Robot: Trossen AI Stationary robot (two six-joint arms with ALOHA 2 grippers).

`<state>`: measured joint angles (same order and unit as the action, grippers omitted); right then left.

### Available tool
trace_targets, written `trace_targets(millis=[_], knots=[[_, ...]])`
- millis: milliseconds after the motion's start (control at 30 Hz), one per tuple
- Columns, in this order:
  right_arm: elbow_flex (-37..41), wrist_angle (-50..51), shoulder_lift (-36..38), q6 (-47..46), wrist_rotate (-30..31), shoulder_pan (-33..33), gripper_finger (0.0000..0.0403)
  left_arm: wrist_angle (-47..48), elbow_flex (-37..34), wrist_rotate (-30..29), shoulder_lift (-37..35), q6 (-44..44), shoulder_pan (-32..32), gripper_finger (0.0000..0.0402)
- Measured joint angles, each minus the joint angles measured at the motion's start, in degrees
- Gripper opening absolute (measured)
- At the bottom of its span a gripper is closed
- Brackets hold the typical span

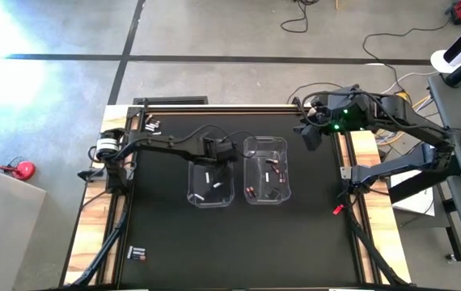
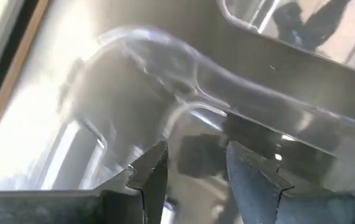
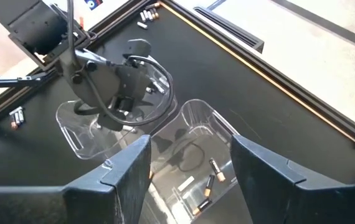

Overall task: Sort batteries
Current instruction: Put the white battery into the left transparent bin

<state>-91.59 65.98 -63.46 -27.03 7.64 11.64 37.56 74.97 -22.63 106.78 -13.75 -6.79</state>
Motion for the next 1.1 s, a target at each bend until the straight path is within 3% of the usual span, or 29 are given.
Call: trace_targets(millis=[267,600,1100], knots=[[0.0,-0.1,0.0,0.1,0.0,0.0,0.0212,-5.1,-0.8,-6.9,0.0,14.9,0.1,0.0143],[0.0,-0.2,-0.1,1.1,0.1,0.0,0.0212,-8.7,-0.8,-5.8,0.0,30.8,0.0,0.0143],[0.0,-0.2,-0.1,2.3,2.0,0.0,0.0212,-10.4,-0.8,-3.4,-0.4,38.7,0.0,0.0143]])
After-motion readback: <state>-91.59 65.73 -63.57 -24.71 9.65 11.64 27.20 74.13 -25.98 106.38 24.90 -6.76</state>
